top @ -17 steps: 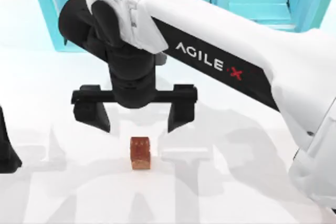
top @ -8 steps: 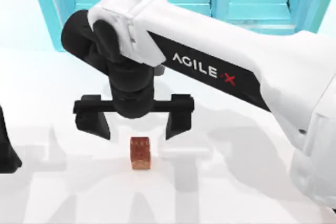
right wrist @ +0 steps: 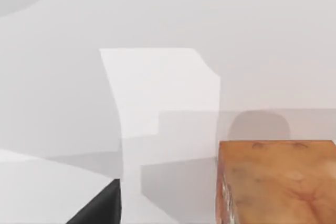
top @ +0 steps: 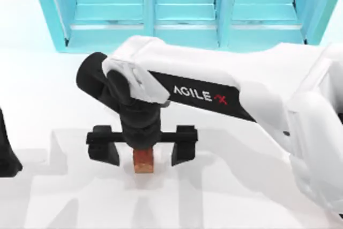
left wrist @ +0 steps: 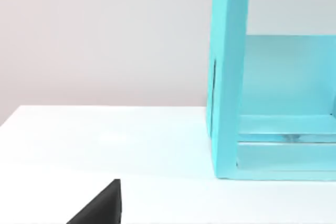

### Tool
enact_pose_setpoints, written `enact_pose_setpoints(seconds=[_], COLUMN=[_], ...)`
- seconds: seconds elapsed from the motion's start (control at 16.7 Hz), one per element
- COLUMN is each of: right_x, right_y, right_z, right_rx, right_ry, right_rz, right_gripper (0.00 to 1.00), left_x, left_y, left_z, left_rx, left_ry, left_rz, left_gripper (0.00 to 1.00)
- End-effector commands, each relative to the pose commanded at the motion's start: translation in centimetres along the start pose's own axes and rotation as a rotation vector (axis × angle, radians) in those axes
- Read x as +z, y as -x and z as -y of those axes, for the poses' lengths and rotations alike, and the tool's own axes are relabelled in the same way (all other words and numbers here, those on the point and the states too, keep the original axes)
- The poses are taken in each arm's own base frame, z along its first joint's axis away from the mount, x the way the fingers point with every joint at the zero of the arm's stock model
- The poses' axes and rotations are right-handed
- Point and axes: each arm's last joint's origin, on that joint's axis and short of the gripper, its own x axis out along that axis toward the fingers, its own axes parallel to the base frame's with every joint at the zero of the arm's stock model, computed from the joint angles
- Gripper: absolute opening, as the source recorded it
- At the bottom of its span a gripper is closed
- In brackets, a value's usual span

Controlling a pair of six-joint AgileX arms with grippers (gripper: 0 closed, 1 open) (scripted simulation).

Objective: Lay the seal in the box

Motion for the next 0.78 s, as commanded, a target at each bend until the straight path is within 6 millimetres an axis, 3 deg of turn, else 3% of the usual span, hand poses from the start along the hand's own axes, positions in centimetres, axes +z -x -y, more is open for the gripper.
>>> enact_pose_setpoints(seconds=[0.18, 0.78], right_x=[0.0, 0.0], right_y=[0.0, 0.0], right_z=[0.0, 0.0], right_rx=[0.0, 0.0], right_ry=[0.0, 0.0], right_rz=[0.0, 0.0], right_gripper=[1.0, 0.25], left_x=[0.0, 0.0], left_y=[0.0, 0.0], left_z=[0.0, 0.0], left_rx=[0.0, 0.0], left_ry=[0.0, 0.0], left_rz=[0.0, 0.0], left_gripper=[1.0, 1.0])
